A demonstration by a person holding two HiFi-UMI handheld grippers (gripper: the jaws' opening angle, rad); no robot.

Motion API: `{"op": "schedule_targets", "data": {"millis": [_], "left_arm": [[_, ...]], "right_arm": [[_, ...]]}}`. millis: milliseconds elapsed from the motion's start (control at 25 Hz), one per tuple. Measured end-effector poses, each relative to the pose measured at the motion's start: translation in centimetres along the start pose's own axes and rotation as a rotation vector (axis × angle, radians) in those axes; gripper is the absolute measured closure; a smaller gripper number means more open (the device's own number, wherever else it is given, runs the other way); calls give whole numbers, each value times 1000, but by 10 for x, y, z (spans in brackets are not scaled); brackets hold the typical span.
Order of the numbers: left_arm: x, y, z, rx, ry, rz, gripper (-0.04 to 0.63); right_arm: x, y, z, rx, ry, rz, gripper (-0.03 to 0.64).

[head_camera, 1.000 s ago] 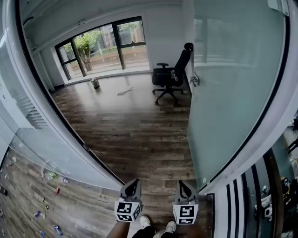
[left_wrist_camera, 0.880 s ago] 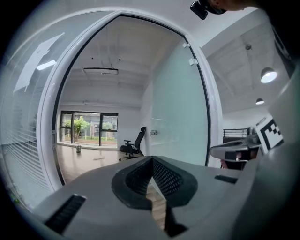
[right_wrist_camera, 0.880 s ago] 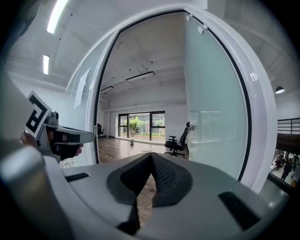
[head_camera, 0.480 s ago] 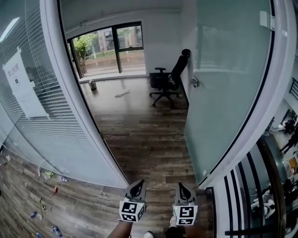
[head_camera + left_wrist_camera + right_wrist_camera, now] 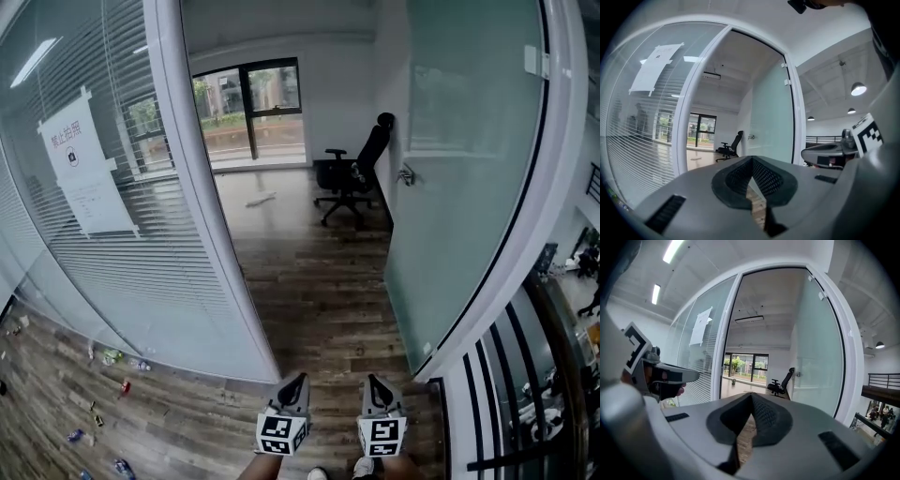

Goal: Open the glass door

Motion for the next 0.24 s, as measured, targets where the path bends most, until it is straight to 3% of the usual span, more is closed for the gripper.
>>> {"op": "schedule_targets", "data": {"millis": [240], "left_arm": [[-26, 6, 20, 71, 35, -14, 592]], "right_arm": [[-14, 12, -1, 101, 5, 48, 603]]}}
Point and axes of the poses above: the fingertips, and each gripper's own axes: z backward along the fingers, x to its right, y out of its top, the point moved 6 cm from there along z, backward along the fingers, and after that the axes turned 1 degree about x, right-handed, at the moved point
